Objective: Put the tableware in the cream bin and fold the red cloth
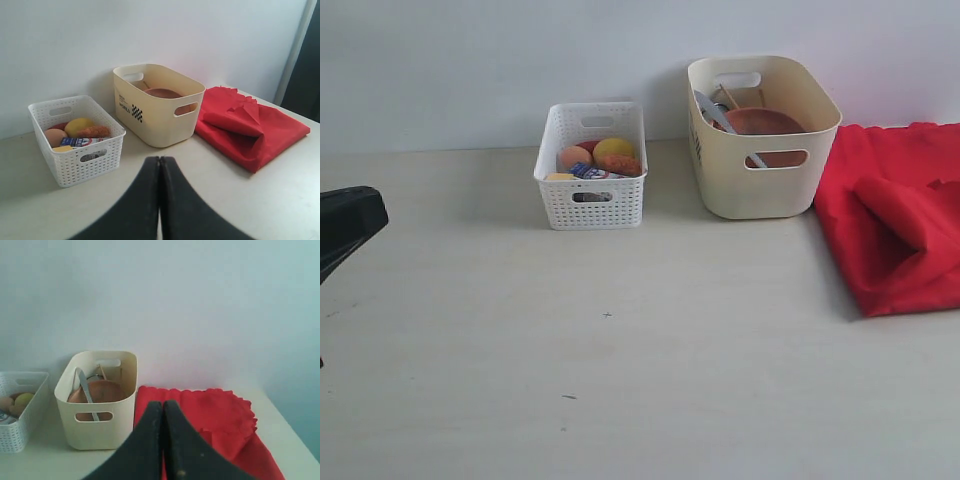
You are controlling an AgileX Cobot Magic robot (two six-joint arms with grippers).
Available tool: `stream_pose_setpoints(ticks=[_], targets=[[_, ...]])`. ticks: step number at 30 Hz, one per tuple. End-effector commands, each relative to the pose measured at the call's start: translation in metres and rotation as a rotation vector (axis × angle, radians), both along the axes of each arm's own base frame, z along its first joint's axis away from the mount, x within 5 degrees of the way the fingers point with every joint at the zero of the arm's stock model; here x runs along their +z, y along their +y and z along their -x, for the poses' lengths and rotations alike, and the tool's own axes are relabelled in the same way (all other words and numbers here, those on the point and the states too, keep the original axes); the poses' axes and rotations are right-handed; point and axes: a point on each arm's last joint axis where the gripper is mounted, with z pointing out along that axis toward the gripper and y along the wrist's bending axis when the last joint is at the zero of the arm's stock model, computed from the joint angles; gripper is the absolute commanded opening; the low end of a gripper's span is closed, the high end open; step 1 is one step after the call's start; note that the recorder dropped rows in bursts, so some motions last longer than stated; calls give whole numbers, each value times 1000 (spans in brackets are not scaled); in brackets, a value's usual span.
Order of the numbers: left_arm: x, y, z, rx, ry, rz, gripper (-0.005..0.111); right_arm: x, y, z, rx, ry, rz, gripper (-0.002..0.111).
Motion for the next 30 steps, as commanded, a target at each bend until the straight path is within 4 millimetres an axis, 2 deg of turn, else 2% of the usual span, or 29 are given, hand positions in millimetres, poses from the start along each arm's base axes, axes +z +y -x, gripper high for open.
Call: stream_pose_setpoints(ticks=[1, 8, 12, 30], targets=[[0, 1, 1, -1, -7, 2, 0, -8, 3, 18, -9, -84, -1, 0], [0, 1, 1, -1, -7, 2, 0, -12, 6, 31, -12, -113, -128, 0], [0, 1, 1, -1, -7, 2, 0, -11, 7, 38, -10, -141, -127, 0], [0, 1, 1, -9, -45, -42, 0, -11, 7, 38, -10, -143, -126, 0]])
